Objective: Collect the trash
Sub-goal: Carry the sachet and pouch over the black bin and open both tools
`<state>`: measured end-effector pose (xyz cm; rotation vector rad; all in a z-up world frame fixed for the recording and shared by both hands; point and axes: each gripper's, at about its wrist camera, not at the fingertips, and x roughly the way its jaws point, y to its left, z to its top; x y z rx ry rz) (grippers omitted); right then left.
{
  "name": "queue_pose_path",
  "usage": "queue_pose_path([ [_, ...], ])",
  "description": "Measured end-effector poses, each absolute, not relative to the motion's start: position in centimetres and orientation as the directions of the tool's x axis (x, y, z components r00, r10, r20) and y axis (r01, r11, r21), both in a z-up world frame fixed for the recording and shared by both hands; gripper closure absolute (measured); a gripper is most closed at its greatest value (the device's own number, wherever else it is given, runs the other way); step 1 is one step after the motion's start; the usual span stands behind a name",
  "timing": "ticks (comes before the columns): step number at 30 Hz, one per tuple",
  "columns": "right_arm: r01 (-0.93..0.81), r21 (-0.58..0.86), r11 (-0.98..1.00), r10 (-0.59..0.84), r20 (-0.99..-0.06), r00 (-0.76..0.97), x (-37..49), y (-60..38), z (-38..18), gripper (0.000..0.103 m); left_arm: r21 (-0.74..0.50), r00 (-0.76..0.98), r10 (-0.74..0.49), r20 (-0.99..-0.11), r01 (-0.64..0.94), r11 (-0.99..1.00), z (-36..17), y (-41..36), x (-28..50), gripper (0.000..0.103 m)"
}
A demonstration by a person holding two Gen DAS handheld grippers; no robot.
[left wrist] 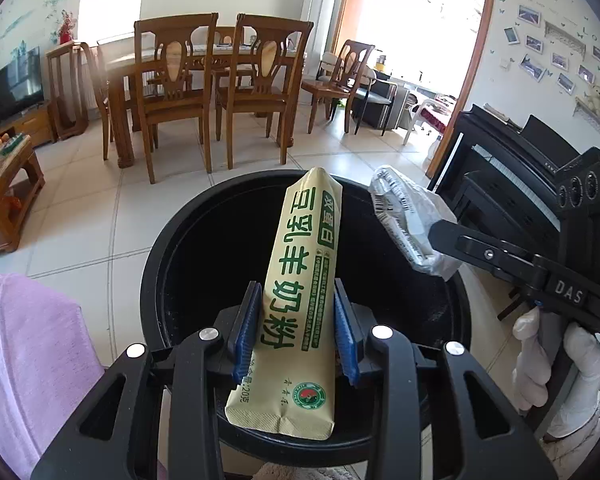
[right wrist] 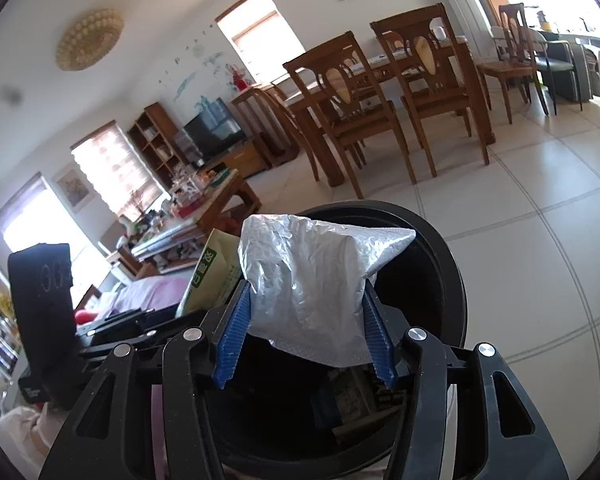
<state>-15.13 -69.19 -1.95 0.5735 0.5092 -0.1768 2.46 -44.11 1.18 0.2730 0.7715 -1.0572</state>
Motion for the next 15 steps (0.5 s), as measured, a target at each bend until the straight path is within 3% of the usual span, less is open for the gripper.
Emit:
queue_pose_path([
  [15, 0.318, 0.472, 0.822, -0.017, -0.537, 0.843, -13.9, -68.9, -2.3, 0.045, -0.162, 0.247, -0.643, -0.725, 0.846, 0.507, -0.6, -45.8, 2.9, 0.066],
])
